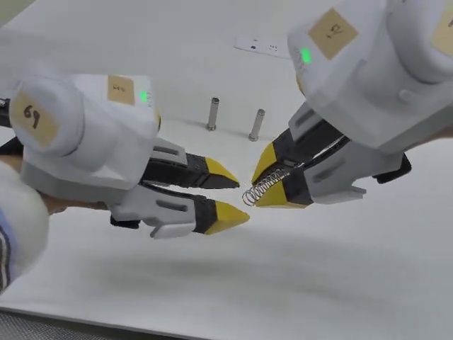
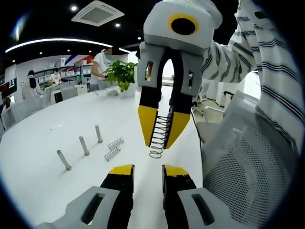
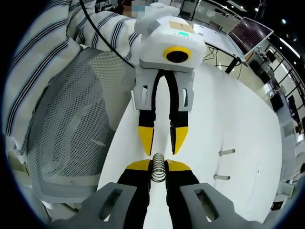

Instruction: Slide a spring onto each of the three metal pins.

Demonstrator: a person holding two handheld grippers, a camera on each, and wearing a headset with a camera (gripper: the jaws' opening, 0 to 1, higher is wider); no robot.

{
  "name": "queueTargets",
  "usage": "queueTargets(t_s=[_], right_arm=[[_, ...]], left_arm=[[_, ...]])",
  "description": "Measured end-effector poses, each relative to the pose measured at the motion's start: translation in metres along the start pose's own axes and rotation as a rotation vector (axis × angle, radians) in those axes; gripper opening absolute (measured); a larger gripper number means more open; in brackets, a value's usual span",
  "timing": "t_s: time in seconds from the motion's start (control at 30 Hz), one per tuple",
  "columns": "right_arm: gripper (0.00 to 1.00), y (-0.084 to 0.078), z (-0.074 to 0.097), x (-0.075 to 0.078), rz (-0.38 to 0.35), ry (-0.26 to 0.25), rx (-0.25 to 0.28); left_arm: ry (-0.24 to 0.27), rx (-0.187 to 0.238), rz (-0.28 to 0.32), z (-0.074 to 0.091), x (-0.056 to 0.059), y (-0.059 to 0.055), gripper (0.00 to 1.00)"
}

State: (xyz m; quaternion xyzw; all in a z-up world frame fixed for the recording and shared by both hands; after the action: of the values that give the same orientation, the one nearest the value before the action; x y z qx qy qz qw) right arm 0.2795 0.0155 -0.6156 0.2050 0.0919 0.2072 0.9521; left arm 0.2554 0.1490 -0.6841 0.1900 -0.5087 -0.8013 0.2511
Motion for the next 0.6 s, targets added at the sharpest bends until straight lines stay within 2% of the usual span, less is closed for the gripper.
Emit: queueTargets(t_s=[0.1,0.27,0.37,0.5,0.6], right_arm=[[0.08,0.002,-0.001,0.001,0.007,0.006,0.001],[0.08,0.004,-0.004,0.0,0.021,0.022,-0.006],[0.08,0.005,-0.004,-0.001,0.024,0.029,-0.004],[0.08,0.006,-0.003,-0.002,0.029,0.032,-0.007],[0.08,0.006,-0.003,-0.001,0.03,0.033,-0.011]], left_arm=[[0.003,-0.025,0.026,0.006,-0.006,-0.007,0.23],[0.027,-0.022,0.052,0.012,-0.015,-0.009,0.29],[0.064,-0.023,0.062,0.016,-0.023,-0.011,0.35],[0.115,-0.04,0.054,0.018,-0.03,-0.015,0.53],[0.14,-0.054,0.101,0.02,-0.033,-0.017,0.65]])
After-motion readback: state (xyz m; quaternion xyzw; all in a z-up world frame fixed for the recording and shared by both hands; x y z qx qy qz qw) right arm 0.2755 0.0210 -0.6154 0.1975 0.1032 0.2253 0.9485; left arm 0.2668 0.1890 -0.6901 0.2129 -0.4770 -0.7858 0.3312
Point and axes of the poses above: the centre of the closed fingertips' face, and the gripper's own axes: z roughly backward along the fingers, x roughly to its right, y roughly out of its top, the point moved 10 cm from there along z, roughly backward along the fingers, and after that the axes turned 13 degrees about y, right-handed, at the moved point
